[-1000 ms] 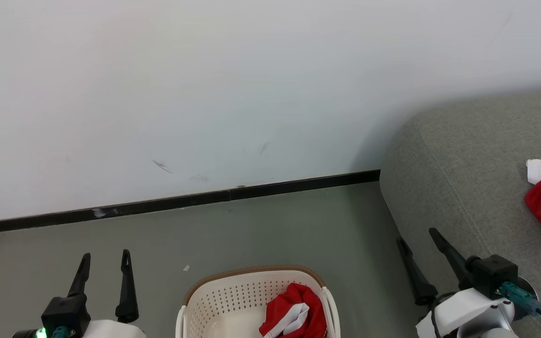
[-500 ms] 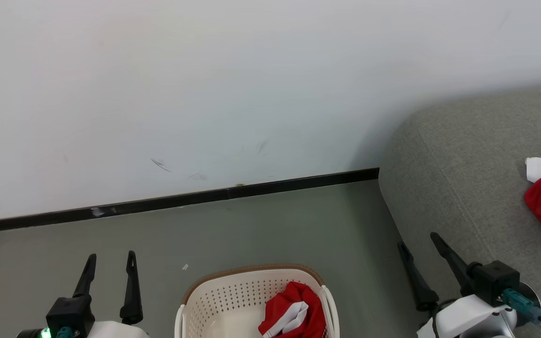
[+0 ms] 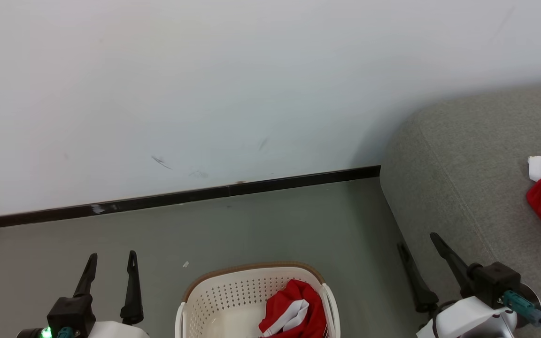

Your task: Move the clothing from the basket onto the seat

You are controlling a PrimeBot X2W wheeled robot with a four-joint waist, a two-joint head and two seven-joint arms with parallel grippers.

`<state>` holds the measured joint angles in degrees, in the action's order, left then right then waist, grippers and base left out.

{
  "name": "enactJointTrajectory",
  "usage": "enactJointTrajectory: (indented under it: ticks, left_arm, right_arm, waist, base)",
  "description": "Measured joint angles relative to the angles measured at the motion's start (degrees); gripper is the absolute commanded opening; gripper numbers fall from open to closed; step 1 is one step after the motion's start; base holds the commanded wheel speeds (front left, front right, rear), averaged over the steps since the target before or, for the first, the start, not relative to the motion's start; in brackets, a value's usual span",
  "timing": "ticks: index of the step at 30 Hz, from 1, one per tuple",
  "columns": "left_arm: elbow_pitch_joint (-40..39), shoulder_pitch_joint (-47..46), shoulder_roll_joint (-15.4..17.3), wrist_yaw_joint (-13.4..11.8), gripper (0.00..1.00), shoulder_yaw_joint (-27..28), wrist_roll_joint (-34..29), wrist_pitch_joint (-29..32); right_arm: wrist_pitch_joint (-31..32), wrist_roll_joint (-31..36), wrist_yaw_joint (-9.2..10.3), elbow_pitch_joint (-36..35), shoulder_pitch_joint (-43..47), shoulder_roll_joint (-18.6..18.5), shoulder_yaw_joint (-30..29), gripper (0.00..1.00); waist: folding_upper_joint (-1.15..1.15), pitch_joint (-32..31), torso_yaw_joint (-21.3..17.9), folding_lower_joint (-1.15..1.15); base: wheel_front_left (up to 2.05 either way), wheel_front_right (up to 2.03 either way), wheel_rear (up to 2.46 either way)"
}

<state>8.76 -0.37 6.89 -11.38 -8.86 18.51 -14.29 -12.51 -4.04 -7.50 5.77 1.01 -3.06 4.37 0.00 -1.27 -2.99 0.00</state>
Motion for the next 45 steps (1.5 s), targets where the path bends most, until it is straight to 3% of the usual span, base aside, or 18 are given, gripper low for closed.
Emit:
enactJointTrajectory:
  ticks: [21, 45]
  left_arm:
    - [1.53, -0.46, 0.67, 1.75, 1.00, -1.99, -1.54, 0.09]
    - [9.27, -11.95, -2.03, 8.14, 1.00, -14.08, -5.57, 5.93]
  right_arm:
    - [0.59, 0.07, 0.00, -3.50, 1.30, 0.49, -0.37, 1.00]
    - [0.68, 2.80, 0.00, -11.80, 3.49, 0.77, -11.41, 1.00]
  waist:
    - [0.00, 1.68, -0.13, 0.00]
    - [0.00, 8.88, -3.31, 0.00]
  base:
    - [0.00, 0.00, 0.00]
    - [0.00, 0.00, 0.00]
